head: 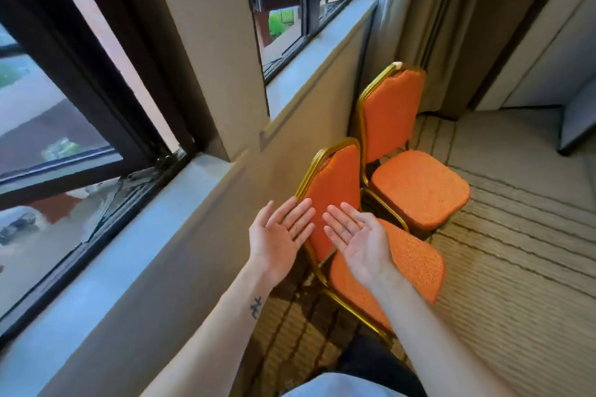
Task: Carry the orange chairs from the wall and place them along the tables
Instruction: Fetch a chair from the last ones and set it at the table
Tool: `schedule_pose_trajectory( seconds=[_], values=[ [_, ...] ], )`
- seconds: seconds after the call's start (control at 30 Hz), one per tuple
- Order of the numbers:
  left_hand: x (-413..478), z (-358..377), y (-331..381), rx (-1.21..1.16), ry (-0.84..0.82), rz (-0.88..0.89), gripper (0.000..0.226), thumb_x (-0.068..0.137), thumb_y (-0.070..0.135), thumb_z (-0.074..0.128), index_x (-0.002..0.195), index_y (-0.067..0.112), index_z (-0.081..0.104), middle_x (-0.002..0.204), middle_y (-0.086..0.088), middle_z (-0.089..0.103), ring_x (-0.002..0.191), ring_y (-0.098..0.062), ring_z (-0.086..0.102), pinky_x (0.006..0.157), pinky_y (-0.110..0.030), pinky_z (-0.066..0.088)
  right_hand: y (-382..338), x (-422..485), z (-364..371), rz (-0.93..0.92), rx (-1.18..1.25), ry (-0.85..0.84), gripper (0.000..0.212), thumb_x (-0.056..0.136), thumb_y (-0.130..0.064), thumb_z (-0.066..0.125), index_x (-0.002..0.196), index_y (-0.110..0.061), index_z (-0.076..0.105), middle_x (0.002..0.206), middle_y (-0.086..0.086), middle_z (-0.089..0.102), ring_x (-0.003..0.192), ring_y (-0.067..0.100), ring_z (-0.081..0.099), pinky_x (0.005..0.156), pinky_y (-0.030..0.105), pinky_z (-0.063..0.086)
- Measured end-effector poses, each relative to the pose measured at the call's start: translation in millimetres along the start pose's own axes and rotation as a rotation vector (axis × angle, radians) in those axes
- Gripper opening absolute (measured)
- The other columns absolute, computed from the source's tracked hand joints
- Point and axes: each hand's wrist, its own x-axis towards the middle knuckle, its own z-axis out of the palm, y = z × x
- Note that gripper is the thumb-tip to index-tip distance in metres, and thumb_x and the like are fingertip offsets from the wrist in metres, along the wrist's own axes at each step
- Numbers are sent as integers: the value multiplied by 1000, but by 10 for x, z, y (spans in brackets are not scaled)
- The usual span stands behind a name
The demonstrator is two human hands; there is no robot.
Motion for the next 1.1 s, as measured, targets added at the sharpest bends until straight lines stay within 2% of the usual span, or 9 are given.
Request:
schedule_pose_trajectory(
  seconds=[0.23, 0.4, 0.57, 0.73, 0.93, 1.1],
  values=[
    [960, 27, 313, 23, 12, 40, 51, 106, 45, 36, 142, 12, 51, 133, -12, 67, 123, -32, 64, 116, -50, 38, -201, 921, 226, -37, -1, 44, 38, 105, -22, 43, 135, -4, 57, 127, 14, 68, 117, 29, 67, 101, 46, 52],
    [1602, 78, 419, 123, 62, 63, 49, 106, 43, 36, 140, 12, 52, 130, -11, 69, 122, -30, 65, 115, -51, 39, -340, 1555, 277, -20, -61, 68, 38, 104, -23, 45, 137, -6, 56, 132, 11, 64, 123, 27, 62, 104, 49, 51],
    [2086, 186, 498, 202, 71, 8, 50, 106, 45, 36, 141, 12, 52, 130, -9, 69, 123, -28, 64, 116, -49, 38, -378, 1866, 290, 39, -54, 75, 39, 104, -24, 44, 137, -7, 56, 133, 10, 63, 123, 26, 60, 105, 49, 49],
    [2816, 270, 560, 287, 83, -73, 51, 104, 48, 37, 137, 15, 56, 129, -4, 70, 126, -23, 61, 118, -45, 35, -408, 2386, 372, 59, -43, 153, 38, 102, -25, 50, 136, -9, 57, 135, 8, 60, 125, 24, 57, 104, 48, 50],
    [3400, 221, 495, 330, 108, -182, 47, 104, 43, 38, 134, 14, 58, 127, -5, 71, 125, -22, 60, 119, -45, 34, -304, 2774, 363, 113, -174, 226, 36, 101, -28, 50, 131, -11, 62, 132, 4, 60, 123, 22, 58, 92, 40, 56],
    [3576, 220, 512, 391, 91, -260, 47, 105, 42, 37, 133, 11, 58, 124, -7, 72, 124, -24, 61, 117, -46, 36, -238, 2982, 416, 129, -228, 290, 31, 97, -30, 55, 120, -15, 69, 128, 4, 64, 120, 21, 58, 86, 31, 50]
  ],
)
